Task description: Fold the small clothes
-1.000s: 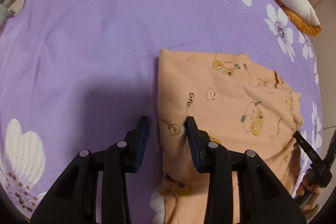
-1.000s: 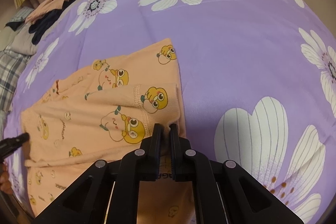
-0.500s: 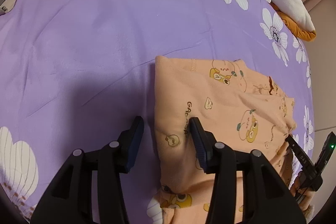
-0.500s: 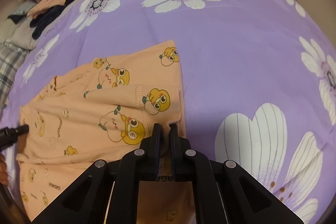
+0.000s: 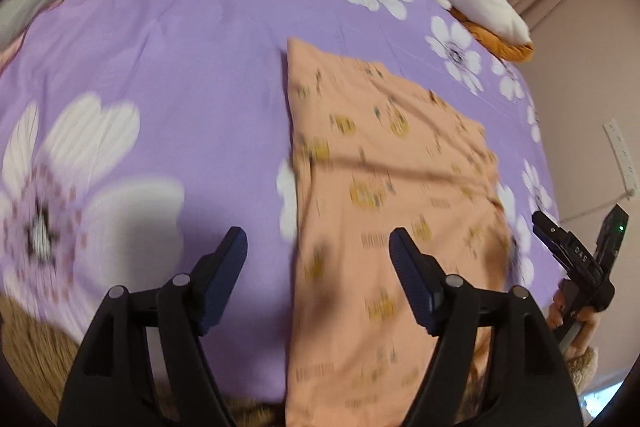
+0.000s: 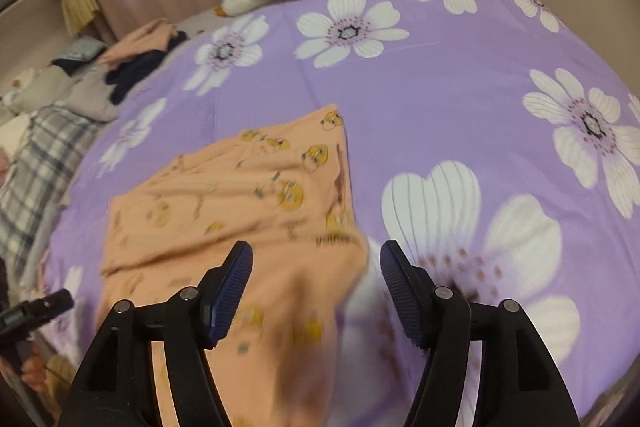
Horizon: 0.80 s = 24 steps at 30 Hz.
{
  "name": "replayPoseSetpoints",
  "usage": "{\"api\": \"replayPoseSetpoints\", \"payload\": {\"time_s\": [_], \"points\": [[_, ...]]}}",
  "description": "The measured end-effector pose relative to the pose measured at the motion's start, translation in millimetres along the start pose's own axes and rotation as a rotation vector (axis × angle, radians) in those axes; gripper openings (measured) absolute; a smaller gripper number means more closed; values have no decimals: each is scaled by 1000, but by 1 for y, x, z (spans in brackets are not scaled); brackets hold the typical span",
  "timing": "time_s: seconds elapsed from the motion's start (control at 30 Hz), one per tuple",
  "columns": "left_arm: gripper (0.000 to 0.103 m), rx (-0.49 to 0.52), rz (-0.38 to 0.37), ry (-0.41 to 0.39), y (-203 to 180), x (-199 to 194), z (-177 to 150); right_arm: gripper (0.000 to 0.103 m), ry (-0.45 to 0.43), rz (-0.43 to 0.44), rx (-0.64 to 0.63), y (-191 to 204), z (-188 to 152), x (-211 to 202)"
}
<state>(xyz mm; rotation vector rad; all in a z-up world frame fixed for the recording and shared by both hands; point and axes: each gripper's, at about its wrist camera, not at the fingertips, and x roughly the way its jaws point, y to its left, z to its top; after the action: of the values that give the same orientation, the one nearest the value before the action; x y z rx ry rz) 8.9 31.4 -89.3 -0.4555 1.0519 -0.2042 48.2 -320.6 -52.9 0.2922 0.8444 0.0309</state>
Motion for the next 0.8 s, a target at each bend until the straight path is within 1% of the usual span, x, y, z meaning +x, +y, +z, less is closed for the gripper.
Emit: {"api": "replayPoseSetpoints", "payload": {"time_s": [0.1, 0.2, 0.33, 0.4, 0.47, 0.53, 0.67, 0.7, 0.73, 0.77, 0.8], "points": [[74, -6, -8, 8, 1, -1, -24, 68, 18, 32, -12, -4, -27, -19], [74, -6, -17, 49, 0, 6, -51, 68, 41, 32, -11, -7, -53, -29], [73, 5, -23, 88, -2, 18, -72, 68, 69, 64, 15, -13, -83, -38], [72, 5, -21, 101, -4, 24, -81, 67, 85, 81, 14, -14, -99, -41], [72, 25, -14, 91, -7, 24, -86, 68, 101, 86, 11, -11, -110, -42], [72, 46, -8, 95, -12, 25, -91, 68, 122, 116, 16, -9, -121, -41], [72, 39, -36, 124, -15, 30, -102, 68, 160, 173, 19, -1, -136, -37], [70, 41, -37, 125, -15, 30, -104, 67, 168, 182, 14, 2, -139, -35], [66, 48, -29, 121, -16, 31, -106, 67, 174, 186, 8, 4, -140, -33], [57, 52, -19, 113, -16, 31, -107, 63, 183, 185, 0, 7, -142, -30], [51, 55, -8, 106, -17, 32, -108, 57, 190, 183, -5, 9, -143, -27]]}}
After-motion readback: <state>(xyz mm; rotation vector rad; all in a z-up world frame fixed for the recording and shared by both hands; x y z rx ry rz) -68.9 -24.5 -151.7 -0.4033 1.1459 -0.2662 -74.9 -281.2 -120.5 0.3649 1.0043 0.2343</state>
